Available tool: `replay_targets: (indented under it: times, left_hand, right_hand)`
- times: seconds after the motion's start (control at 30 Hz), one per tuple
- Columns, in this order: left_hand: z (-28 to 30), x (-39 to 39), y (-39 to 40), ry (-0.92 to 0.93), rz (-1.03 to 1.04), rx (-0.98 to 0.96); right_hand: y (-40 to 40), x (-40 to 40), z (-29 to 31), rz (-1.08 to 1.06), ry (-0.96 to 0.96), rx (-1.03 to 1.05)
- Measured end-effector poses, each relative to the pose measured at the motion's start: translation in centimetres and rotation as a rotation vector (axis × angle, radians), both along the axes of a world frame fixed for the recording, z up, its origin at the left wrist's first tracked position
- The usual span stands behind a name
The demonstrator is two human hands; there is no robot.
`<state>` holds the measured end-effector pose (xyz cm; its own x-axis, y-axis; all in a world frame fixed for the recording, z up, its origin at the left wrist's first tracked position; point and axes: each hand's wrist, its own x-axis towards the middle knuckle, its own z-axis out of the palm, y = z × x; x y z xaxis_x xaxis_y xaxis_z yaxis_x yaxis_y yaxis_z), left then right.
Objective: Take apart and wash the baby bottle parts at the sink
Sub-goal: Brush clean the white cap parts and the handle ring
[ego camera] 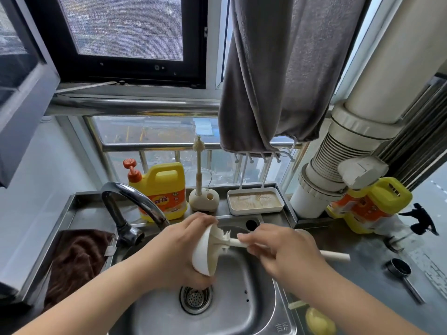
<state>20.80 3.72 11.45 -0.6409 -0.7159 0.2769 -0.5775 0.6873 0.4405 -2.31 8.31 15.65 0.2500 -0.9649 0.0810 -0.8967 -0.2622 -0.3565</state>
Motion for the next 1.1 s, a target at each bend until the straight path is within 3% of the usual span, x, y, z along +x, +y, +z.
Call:
replay_targets:
  times: [0.13, 0.3, 0.4, 0.47, 0.57, 0.7, 0.8, 0.9, 0.97, 1.1]
  left_hand:
    - [0.7, -0.2, 0.2, 0.079, 0.017, -0.026]
    - [1.4, -0.4, 0.1, 0.14, 0.016, -0.173]
    - [1.1, -0.2, 0.1, 0.072, 0.002, -0.221]
    - [0.9, -0.2, 0.2, 0.046, -0.002, -0.204]
    - [1.2, -0.4, 0.1, 0.096, 0.025, -0.115]
    - [2.4, -0.2, 0.0, 0.129, 0.043, 0.217]
    - [3.2, 0.0, -0.3, 0.154, 0.011, 0.292]
    - [3.5, 0.1, -0.2, 0.122, 0.005, 0.214]
    - [3.3, 0.1, -0.2, 0.089, -0.001, 0.109]
    - [2.9, -0.1, -0.2, 0.043, -0.026, -0.127]
  right_hand:
    - [0.3, 0.0, 0.3, -0.097, -0.152, 0.085]
    - [0.6, 0.5, -0.3, -0.026, -0.551, 0.471]
    - [0.3, -0.2, 0.7, 0.039, -0.64, 0.724]
    - [0.1, -0.3, 0.9, 0.039, -0.603, 0.744]
    - [0.1, 0.0, 0.0, -0.052, -0.406, 0.437]
    - [0.0, -0.4, -0.4, 0.12, 0.097, -0.353]
    - [-0.3, -0.7, -0.4, 0.237, 0.203, -0.51]
    - [0.2, 0.1, 0.3, 0.088, 0.041, -0.223]
    - [0.5, 0.3, 0.3, -0.009, -0.189, 0.134]
    - [0.5, 0.2, 1.3, 0.007, -0.517, 0.569]
